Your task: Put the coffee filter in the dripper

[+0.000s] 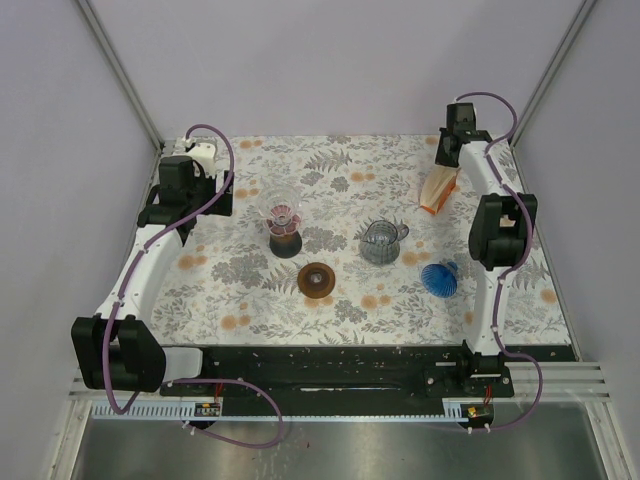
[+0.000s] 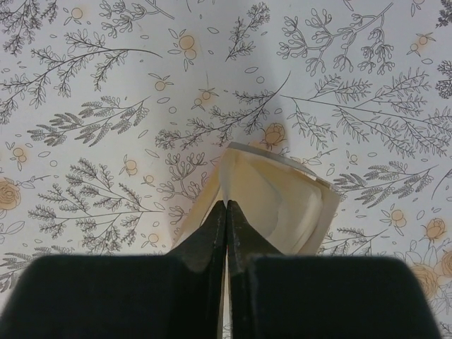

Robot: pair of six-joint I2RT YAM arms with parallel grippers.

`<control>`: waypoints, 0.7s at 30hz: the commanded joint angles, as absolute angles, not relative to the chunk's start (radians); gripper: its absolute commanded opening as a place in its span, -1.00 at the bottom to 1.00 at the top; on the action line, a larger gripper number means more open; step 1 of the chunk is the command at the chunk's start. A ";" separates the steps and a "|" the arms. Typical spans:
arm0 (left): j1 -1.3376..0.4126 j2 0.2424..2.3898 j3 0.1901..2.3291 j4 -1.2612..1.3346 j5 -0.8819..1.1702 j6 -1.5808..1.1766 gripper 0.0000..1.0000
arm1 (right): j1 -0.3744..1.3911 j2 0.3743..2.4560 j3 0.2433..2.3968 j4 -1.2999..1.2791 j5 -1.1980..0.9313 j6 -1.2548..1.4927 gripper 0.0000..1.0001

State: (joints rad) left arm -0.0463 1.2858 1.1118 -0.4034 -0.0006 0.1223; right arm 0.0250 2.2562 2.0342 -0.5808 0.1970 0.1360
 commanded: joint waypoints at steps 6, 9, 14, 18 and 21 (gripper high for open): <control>-0.040 1.255 1.144 -0.394 0.052 0.133 0.98 | 0.021 1.994 1.912 -0.532 0.180 0.164 -1.00; -0.041 1.252 1.147 -0.399 0.064 0.135 0.98 | 0.021 1.933 1.875 -0.520 0.163 0.176 -1.00; -0.040 1.244 1.157 -0.419 0.103 0.152 0.98 | 0.025 1.843 1.842 -0.531 0.127 0.202 -1.00; -0.041 1.241 1.180 -0.448 0.138 0.173 0.98 | 0.047 1.758 1.813 -0.523 0.126 0.215 -1.00; -0.041 1.235 1.203 -0.471 0.153 0.189 0.98 | 0.077 1.712 1.815 -0.535 0.121 0.213 -1.00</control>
